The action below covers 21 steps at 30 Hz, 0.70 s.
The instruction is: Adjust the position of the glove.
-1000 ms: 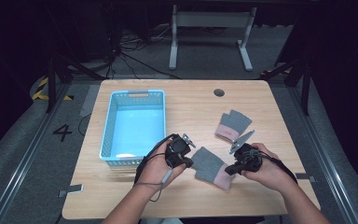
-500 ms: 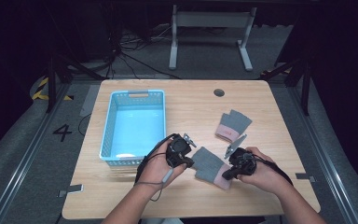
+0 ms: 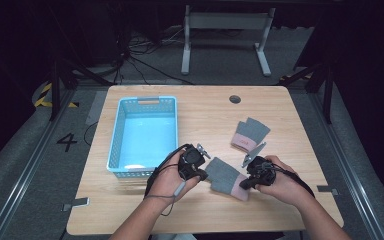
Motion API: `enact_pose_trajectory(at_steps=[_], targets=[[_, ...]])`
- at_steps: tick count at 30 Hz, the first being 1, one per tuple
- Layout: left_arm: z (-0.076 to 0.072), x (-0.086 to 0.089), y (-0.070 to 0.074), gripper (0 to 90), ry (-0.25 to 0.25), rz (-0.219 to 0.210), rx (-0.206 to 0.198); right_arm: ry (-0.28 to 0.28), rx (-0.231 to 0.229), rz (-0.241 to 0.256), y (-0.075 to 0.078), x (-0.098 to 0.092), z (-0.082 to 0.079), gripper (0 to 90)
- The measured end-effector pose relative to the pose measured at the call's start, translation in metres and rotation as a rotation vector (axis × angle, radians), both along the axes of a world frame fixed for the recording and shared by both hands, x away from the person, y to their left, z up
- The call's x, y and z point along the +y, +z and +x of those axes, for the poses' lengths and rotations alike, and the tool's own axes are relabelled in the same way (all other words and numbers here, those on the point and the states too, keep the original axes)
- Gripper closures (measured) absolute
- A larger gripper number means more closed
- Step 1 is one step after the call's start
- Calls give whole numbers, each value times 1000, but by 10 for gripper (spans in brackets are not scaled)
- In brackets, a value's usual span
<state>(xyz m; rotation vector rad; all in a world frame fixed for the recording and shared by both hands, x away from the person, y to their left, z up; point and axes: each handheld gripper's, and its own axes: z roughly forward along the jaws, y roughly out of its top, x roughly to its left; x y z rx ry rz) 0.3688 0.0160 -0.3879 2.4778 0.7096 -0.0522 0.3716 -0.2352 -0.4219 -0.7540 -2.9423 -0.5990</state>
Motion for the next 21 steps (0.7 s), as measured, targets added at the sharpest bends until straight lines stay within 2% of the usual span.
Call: enact_pose_trajectory(at_steps=[4,9,21], targets=[[0,0,0,840,0,-2,0,-12,-28,-3,0,-1,2,900],[0,1,1,837,0,1,-4,-36,-85,-20,1,-4,5,900],[0,2,-1,833,3,1,4,-92,-198,2,-3,-8,16,900]])
